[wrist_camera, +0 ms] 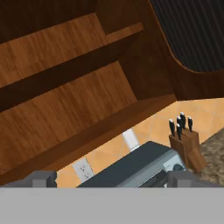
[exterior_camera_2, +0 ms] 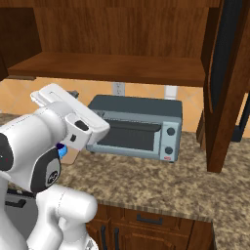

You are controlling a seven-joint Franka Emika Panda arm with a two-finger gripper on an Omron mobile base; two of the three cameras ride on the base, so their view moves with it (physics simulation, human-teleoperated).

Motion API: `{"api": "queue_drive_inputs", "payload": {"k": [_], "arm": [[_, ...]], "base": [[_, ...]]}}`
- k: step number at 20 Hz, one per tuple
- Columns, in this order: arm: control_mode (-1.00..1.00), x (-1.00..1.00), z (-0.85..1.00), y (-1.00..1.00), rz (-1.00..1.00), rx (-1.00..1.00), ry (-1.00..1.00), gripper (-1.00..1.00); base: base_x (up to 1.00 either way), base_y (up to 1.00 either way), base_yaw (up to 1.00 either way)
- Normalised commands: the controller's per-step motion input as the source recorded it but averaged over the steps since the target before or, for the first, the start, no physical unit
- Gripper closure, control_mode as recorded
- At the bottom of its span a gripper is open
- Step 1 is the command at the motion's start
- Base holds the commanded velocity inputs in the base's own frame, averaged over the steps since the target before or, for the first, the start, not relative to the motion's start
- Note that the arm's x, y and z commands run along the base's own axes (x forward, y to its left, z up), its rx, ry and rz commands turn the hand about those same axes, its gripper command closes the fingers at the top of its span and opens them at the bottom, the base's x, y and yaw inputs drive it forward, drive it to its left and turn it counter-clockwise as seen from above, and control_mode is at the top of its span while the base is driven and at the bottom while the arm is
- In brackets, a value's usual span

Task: Pick the kettle from the counter and place it on the tray. Then pick the mug from the cabinet and place it on the tray. Then close the cabinet doors.

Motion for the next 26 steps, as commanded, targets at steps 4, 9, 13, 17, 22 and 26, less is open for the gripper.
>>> {"api": "queue_drive_inputs", "payload": {"k": [4, 9, 13, 17, 22, 26], "arm": [[-1.00, -0.20, 0.00, -0.70, -0.12, 0.61, -0.26, -1.00], [-1.00, -0.41, 0.06, -0.65, 0.00, 0.52, -0.39, -1.00], [-1.00, -0.63, 0.15, -0.27, -0.26, 0.37, -0.19, -1.00], [-1.00, -0.40, 0.16, -0.34, -0.47, 0.43, 0.00, -1.00], [-1.00, -0.52, 0.09, -0.49, -0.25, 0.33, -0.11, -1.00], [-1.00, -0.60, -0.13, -0.50, -0.19, 0.04, -0.30, -1.00]], "base": [[0.00, 0.00, 0.00], [0.00, 0.00, 0.00], [0.00, 0.00, 0.00], [0.00, 0.00, 0.00], [0.00, 0.00, 0.00], [0.00, 0.00, 0.00]]}}
